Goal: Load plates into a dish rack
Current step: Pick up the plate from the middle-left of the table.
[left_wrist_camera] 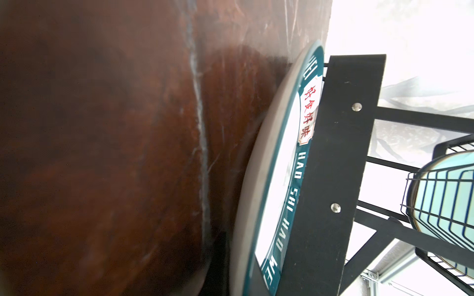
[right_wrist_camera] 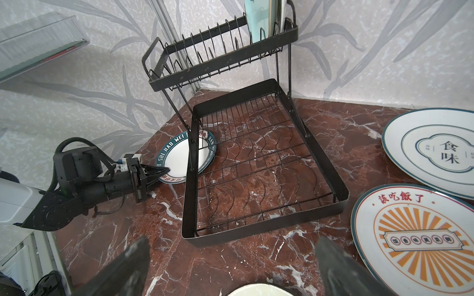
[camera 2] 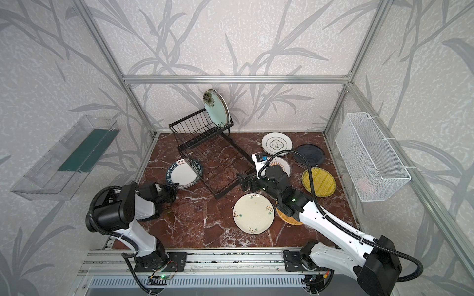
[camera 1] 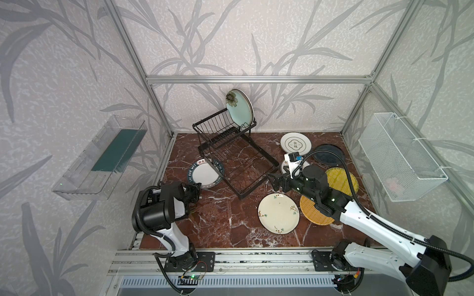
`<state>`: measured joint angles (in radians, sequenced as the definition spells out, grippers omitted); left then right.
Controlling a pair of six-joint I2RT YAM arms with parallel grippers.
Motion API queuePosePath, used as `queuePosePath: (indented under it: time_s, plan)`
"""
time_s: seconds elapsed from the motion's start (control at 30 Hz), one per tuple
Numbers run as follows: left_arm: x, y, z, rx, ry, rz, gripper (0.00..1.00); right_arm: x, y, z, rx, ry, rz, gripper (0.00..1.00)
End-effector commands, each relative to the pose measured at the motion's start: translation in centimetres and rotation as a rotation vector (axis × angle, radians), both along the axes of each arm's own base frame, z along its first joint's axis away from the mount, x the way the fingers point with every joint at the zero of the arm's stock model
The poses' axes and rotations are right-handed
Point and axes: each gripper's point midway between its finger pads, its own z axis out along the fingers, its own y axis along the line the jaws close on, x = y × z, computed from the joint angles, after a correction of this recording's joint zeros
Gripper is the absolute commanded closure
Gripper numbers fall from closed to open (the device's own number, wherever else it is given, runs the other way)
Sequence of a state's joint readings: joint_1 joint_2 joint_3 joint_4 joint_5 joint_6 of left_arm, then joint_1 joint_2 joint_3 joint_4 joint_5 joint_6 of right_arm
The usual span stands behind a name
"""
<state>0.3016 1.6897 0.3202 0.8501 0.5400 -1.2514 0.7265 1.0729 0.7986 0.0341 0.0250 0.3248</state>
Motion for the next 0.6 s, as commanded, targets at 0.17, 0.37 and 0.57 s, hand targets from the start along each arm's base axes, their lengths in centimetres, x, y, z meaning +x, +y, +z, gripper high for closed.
queuePosePath:
  time_s: [0.17,0.37,0.57]
  plan:
    - [-3.0,1.1,-0.8,0.029,0.199,0.071,1.00,-0.2,-0.7,0.4,0.009,-0.016,-0.019,0.01]
    - [-5.4,2.1,0.9,0.098,0.271,0.115,1.00,-0.1,-0.5,0.4,0.017,-0.017,-0.019,0.01]
    - [-7.9,3.5,4.4,0.191,0.277,0.168,1.00,0.2,0.0,0.2,0.031,-0.013,-0.009,0.01]
